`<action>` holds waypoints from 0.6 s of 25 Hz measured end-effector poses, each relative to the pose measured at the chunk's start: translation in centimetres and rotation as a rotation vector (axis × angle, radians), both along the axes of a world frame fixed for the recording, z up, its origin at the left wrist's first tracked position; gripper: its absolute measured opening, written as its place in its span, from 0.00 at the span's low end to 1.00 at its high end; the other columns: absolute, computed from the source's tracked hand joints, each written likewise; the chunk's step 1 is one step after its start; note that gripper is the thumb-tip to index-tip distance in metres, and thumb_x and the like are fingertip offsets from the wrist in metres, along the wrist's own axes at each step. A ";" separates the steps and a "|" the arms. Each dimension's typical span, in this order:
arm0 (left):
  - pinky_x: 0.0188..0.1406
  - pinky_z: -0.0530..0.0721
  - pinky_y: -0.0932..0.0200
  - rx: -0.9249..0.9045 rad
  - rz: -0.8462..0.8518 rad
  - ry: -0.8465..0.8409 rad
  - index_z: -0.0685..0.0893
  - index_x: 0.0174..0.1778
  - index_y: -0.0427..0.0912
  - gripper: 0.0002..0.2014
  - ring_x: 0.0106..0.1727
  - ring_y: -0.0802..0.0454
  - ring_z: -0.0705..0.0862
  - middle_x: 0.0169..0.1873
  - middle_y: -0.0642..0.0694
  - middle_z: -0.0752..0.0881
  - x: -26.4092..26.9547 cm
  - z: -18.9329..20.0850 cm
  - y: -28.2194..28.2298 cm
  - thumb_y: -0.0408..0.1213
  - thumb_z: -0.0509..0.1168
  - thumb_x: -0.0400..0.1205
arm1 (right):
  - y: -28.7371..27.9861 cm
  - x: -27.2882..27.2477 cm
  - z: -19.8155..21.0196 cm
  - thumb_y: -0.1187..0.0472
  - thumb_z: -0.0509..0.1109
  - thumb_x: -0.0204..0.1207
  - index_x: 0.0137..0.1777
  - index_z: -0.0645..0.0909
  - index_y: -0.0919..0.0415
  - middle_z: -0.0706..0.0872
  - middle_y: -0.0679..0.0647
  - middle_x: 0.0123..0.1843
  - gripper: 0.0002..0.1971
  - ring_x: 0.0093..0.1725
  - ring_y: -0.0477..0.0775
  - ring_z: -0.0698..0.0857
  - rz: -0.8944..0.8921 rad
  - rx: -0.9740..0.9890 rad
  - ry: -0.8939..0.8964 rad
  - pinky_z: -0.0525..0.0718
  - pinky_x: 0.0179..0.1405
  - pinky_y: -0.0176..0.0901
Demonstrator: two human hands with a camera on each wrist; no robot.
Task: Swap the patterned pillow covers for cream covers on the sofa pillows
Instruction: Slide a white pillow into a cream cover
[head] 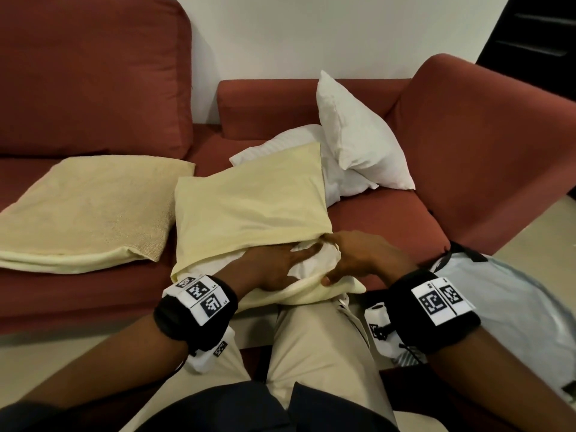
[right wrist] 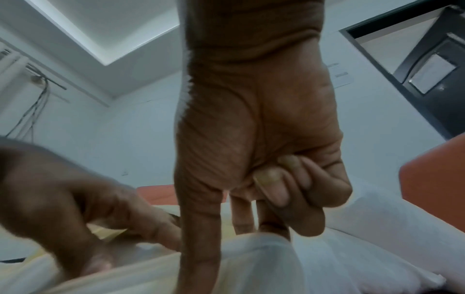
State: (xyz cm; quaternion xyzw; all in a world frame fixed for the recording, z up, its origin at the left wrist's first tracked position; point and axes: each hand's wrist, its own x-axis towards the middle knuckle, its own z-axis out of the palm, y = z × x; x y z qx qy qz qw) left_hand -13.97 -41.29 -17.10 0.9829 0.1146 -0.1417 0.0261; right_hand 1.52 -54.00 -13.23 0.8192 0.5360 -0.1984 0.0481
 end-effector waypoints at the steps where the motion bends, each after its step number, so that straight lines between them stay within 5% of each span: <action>1: 0.79 0.60 0.53 -0.090 0.002 0.018 0.45 0.85 0.59 0.35 0.83 0.44 0.59 0.85 0.44 0.53 -0.6 0.9 0.1 0.50 0.58 0.86 | 0.1 -0.2 0.1 0.36 0.80 0.60 0.81 0.64 0.42 0.80 0.48 0.72 0.48 0.68 0.55 0.80 -0.003 -0.009 -0.028 0.79 0.55 0.49; 3: 0.79 0.57 0.59 -0.268 -0.034 -0.017 0.59 0.84 0.53 0.29 0.83 0.50 0.59 0.84 0.48 0.57 -3.0 3.3 0.8 0.48 0.58 0.87 | 0.4 -1.3 0.5 0.37 0.78 0.64 0.78 0.70 0.45 0.81 0.49 0.69 0.42 0.65 0.55 0.82 0.006 -0.005 -0.102 0.79 0.53 0.48; 5: 0.76 0.64 0.63 -0.397 -0.031 -0.050 0.72 0.78 0.50 0.25 0.78 0.57 0.68 0.79 0.51 0.70 -6.7 5.6 1.9 0.50 0.63 0.85 | 1.0 -3.4 1.0 0.41 0.77 0.69 0.72 0.75 0.50 0.82 0.53 0.65 0.32 0.61 0.57 0.83 0.073 0.035 -0.192 0.81 0.54 0.49; 8: 0.51 0.78 0.72 -0.431 0.149 0.011 0.85 0.62 0.49 0.17 0.51 0.68 0.82 0.55 0.57 0.85 -13.2 7.4 4.8 0.50 0.70 0.79 | 2.8 -7.9 0.7 0.51 0.74 0.75 0.61 0.78 0.57 0.83 0.55 0.59 0.18 0.59 0.58 0.83 0.254 0.113 -0.258 0.79 0.52 0.48; 12: 0.42 0.76 0.61 -0.260 0.478 0.195 0.86 0.51 0.41 0.18 0.45 0.54 0.81 0.42 0.53 0.85 -18.4 5.9 9.1 0.52 0.73 0.76 | 5.6 -12.1 0.6 0.57 0.72 0.72 0.53 0.76 0.56 0.83 0.53 0.54 0.11 0.55 0.58 0.82 0.403 0.205 -0.250 0.76 0.45 0.46; 15: 0.38 0.74 0.59 -0.321 0.531 0.225 0.86 0.46 0.40 0.24 0.41 0.52 0.79 0.38 0.50 0.84 -18.9 3.0 10.3 0.59 0.74 0.72 | 7.1 -14.4 0.3 0.51 0.74 0.72 0.64 0.77 0.53 0.82 0.51 0.57 0.22 0.57 0.56 0.81 0.538 0.235 -0.066 0.76 0.47 0.46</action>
